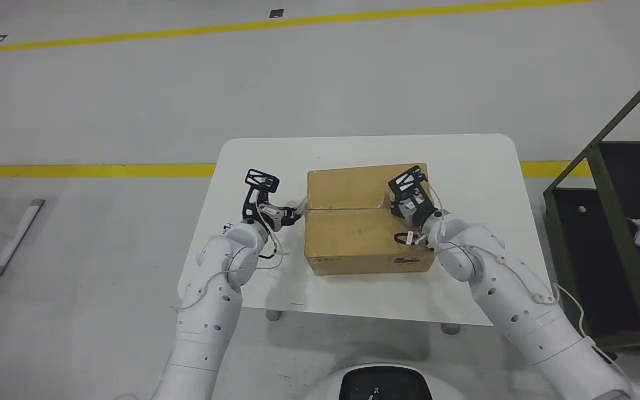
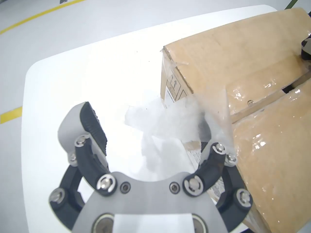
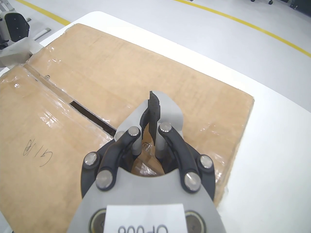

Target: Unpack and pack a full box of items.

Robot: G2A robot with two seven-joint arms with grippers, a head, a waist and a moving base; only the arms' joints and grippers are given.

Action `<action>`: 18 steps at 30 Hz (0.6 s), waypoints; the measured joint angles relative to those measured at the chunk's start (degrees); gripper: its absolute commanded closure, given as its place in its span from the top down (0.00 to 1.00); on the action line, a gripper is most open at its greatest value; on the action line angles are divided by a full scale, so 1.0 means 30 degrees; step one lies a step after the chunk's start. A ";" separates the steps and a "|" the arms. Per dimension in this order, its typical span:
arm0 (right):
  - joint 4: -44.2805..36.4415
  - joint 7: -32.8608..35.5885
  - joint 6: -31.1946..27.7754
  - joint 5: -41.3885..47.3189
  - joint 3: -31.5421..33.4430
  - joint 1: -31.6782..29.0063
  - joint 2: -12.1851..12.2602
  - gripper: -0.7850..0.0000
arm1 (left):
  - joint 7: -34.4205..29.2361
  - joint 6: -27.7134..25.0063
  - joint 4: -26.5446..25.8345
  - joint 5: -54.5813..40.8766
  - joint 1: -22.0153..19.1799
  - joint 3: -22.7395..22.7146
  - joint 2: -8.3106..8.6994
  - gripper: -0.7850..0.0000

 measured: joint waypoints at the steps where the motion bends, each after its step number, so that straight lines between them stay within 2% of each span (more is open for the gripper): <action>1: -0.0013 0.0004 0.0000 -0.0019 0.0009 -0.0001 -0.0010 0.00 | -0.0017 -0.0083 -0.0142 -0.0177 0.0043 -0.0061 0.0010 1.00; 8: -0.0098 0.0007 0.0063 -0.0031 0.0158 -0.0115 -0.0052 0.00 | -0.0301 0.0120 -0.0299 -0.0720 0.0035 -0.0258 0.0034 1.00; 15: -0.0302 0.0107 -0.0054 -0.0028 0.0291 -0.0348 -0.0073 0.00 | -0.0627 0.0407 -0.0065 -0.0588 -0.0805 0.0253 -0.0082 1.00; 18: -0.0350 0.0149 -0.0099 -0.0059 0.0276 -0.0499 -0.0093 0.00 | -0.0719 0.1015 0.0151 0.0512 -0.1281 0.0751 -0.0137 1.00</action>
